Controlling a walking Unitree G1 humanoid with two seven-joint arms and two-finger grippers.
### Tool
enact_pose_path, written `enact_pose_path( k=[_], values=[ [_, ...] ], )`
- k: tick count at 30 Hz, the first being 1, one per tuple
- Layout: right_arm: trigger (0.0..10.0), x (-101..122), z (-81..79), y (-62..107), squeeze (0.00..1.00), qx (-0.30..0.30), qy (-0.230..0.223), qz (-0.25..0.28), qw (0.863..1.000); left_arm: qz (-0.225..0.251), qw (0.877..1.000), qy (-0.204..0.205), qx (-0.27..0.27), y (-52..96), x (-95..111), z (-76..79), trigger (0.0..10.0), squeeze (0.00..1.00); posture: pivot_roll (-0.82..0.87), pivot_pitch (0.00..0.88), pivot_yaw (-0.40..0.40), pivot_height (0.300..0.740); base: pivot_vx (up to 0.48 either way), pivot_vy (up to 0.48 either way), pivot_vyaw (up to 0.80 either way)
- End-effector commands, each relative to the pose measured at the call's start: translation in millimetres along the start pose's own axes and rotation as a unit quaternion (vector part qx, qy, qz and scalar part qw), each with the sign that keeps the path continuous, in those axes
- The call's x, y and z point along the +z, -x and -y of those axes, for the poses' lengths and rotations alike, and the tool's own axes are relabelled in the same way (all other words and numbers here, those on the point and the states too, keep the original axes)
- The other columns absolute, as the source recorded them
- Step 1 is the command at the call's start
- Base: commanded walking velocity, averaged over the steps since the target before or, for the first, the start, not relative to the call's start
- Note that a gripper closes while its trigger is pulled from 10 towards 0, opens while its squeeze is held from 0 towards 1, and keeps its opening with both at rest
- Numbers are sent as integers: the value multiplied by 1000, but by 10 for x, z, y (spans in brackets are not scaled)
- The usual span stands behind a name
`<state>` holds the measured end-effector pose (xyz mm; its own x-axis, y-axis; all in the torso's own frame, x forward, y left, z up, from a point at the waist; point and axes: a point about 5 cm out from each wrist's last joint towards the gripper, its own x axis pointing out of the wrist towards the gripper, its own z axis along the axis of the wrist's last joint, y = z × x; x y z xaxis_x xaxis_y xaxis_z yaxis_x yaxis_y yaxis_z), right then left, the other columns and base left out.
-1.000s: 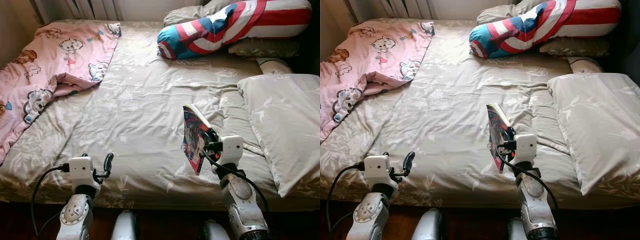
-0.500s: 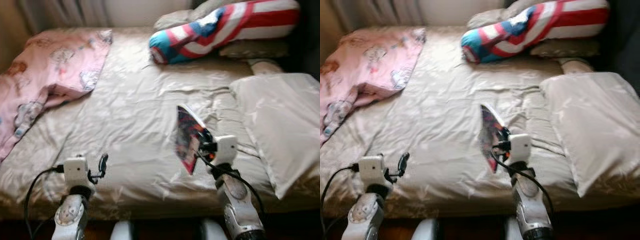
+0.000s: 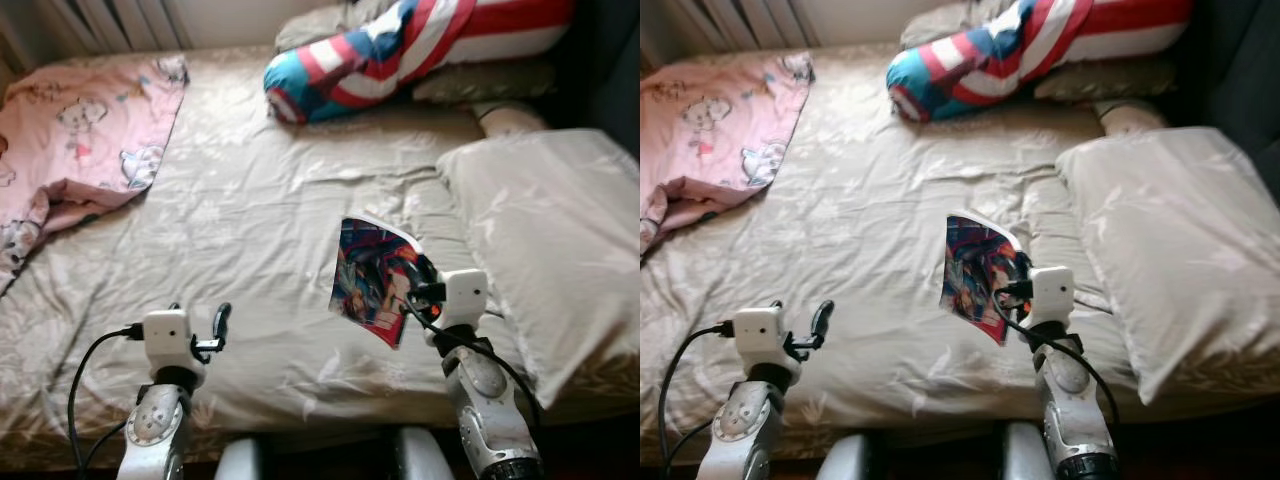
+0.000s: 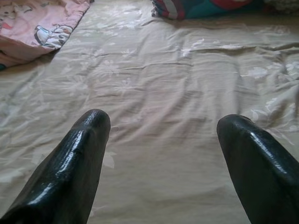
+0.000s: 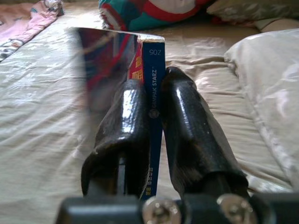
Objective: Clean up the room
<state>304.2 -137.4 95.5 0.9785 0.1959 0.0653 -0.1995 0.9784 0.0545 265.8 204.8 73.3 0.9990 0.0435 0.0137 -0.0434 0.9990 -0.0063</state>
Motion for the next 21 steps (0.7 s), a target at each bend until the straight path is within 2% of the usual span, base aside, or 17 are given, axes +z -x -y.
enact_pose_path(
  k=[1,5,6,10,12,13,14,15,16,17,18,20,21],
  values=[
    [10000,78,-53,-36,0,5,-8,20,1000,-12,1000,-16,7,40,-41,-79,10000,0,-60,145,35,619,0,0,0],
    [10000,78,-59,-50,0,3,-21,20,1000,-12,1000,-17,6,42,-38,-82,10000,0,-54,143,38,619,0,0,0],
    [10000,63,-54,-86,0,-8,-59,14,998,-11,1000,-19,6,44,-30,-95,10000,0,-43,144,43,619,0,0,0],
    [10000,-12,-47,-150,0,-22,-89,-11,996,-11,1000,-22,6,43,-19,-116,10000,0,-39,149,46,619,0,0,0],
    [10000,-20,-73,-235,0,-29,-145,-15,989,-9,1000,-24,7,39,-2,-127,10000,0,-22,157,50,619,0,0,0],
    [10000,-20,-73,-235,0,-29,-145,-15,989,-9,1000,-24,7,39,-2,-127,10000,0,-22,157,50,619,0,0,0],
    [10000,-5,-87,-276,0,-30,-174,-12,984,-9,1000,-25,7,38,6,-131,10000,0,-20,157,52,619,0,0,0],
    [10000,-5,-87,-276,0,-30,-174,-12,984,-9,1000,-25,7,38,6,-131,10000,0,-20,157,52,619,0,0,0],
    [10000,29,-92,-342,0,-32,-213,-8,977,-7,1000,-26,7,39,18,-138,10000,0,-10,166,57,619,0,0,0],
    [10000,113,-51,-478,0,-43,-295,7,954,-6,999,-30,8,54,37,-163,10000,0,7,176,63,619,0,0,0],
    [10000,113,-51,-478,0,-43,-295,7,954,-6,999,-30,8,54,37,-163,10000,0,7,176,63,619,0,0,0],
    [10000,132,15,-553,0,-61,-362,13,930,-6,999,-37,8,76,54,-190,10000,0,29,192,68,619,0,0,0],
    [10000,100,56,-576,0,-68,-402,9,913,-6,999,-42,8,93,67,-208,10000,0,48,204,74,619,0,0,0]
  ],
)
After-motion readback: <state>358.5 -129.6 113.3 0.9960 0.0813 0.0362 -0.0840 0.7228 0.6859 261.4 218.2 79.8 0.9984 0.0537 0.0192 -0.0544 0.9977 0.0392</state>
